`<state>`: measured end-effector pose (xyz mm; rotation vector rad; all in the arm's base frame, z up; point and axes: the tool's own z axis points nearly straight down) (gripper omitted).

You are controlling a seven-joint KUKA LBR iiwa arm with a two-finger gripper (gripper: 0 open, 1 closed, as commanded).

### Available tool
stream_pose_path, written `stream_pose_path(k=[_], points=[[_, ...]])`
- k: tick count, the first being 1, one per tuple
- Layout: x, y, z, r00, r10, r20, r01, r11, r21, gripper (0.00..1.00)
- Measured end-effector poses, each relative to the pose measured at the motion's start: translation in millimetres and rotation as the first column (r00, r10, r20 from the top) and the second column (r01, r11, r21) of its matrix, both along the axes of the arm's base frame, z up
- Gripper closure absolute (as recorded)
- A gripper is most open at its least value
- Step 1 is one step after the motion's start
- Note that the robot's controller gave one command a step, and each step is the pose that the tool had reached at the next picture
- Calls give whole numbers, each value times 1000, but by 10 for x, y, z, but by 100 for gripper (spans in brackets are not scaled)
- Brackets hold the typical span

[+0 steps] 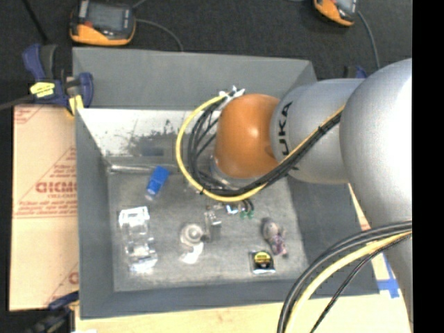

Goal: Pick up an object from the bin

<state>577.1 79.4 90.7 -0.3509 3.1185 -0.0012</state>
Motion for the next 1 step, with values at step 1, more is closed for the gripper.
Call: stream_pose_path(k=[1], points=[[-770,4,-219,995,-101,-7,101,995,0,0]])
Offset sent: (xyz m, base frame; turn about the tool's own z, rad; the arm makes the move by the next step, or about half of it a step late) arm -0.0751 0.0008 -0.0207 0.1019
